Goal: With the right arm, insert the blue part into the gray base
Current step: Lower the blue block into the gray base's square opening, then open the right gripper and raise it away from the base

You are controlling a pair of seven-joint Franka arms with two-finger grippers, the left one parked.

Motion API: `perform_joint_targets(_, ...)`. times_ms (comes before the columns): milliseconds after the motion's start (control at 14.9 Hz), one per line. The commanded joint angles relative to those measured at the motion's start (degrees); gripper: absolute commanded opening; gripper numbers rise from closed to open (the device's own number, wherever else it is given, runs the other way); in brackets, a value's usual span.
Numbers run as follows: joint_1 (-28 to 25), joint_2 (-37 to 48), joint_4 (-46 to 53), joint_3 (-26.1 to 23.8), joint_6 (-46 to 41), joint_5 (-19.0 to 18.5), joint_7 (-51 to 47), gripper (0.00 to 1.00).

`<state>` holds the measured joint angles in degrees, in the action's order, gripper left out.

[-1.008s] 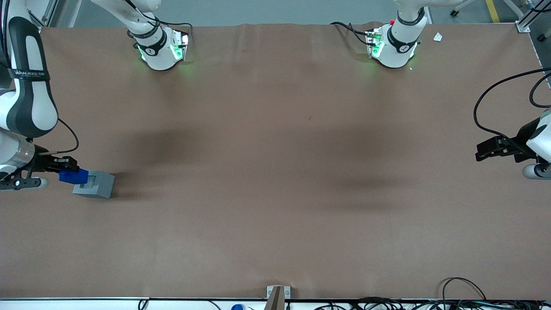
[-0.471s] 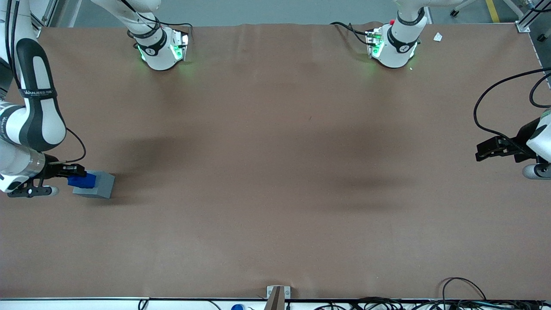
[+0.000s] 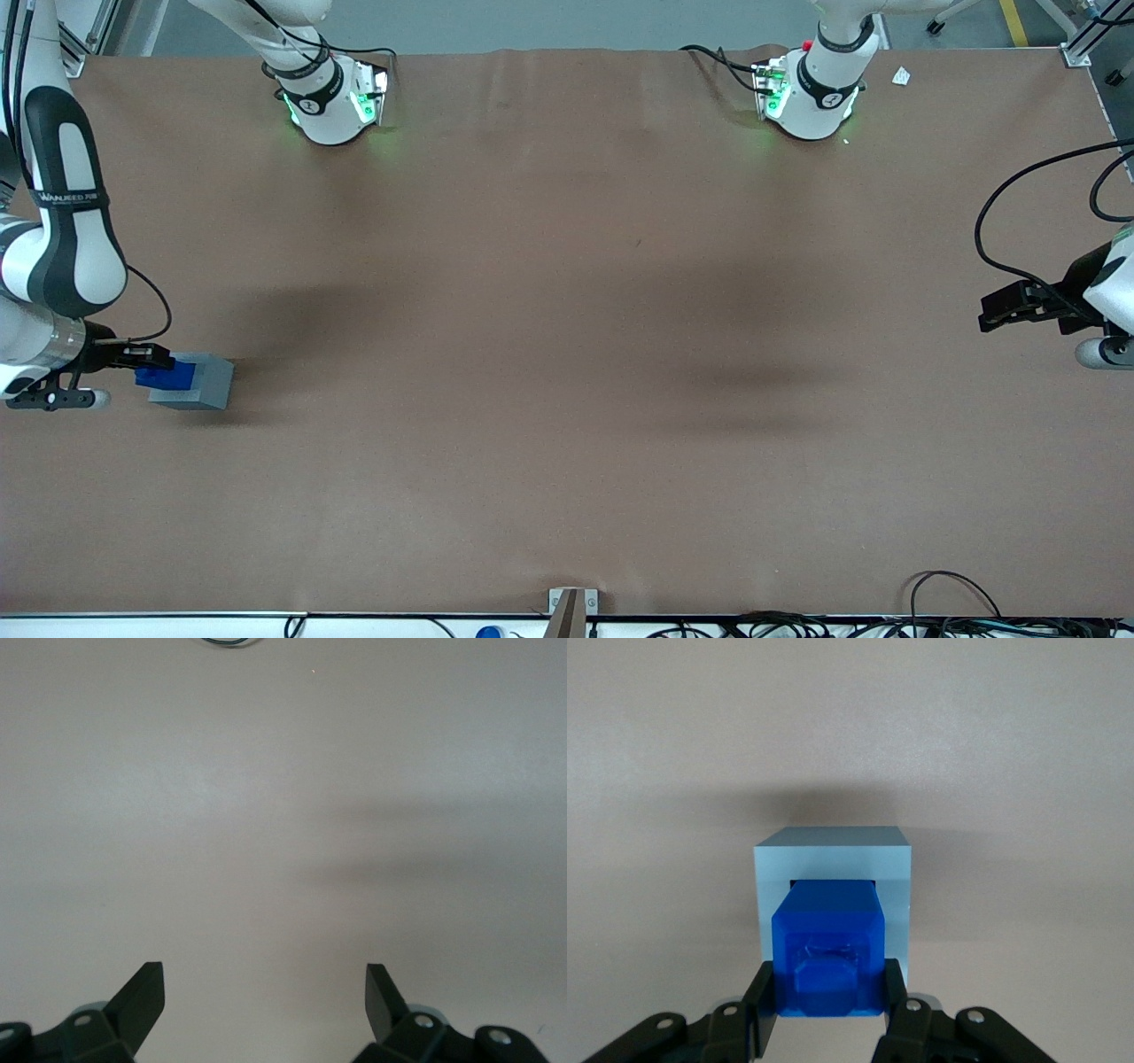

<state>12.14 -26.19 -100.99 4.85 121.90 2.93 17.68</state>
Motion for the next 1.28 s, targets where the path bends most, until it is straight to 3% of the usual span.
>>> perform_joint_targets(0, 1.0, -1.3, 1.7, -0.8, -0.2, 1.0, -0.5, 0.0)
perform_joint_targets(134, 0.6, -1.9, 1.7, -0.8, -0.2, 0.3, -0.4, 0.01)
perform_joint_targets(202, 0.5, -2.3, 1.8, -0.8, -0.1, 0.3, -0.4, 0.09)
perform_joint_targets(269, 0.5, -3.1, 2.4, -0.9, -0.2, 0.5, -0.5, 0.4)
perform_joint_targets(336, 0.7, -3.7, 2.9, -0.9, -0.2, 1.0, -0.5, 0.84)
perform_joint_targets(403, 1.0, -3.9, 3.0, -0.9, -0.1, 1.1, -0.5, 1.0)
perform_joint_targets(739, 1.3, -2.6, 4.7, -0.8, -0.9, 0.6, -0.4, 1.0)
perform_joint_targets(1210, 1.0, 12.5, 4.8, -1.0, -11.8, 0.0, -1.4, 1.0)
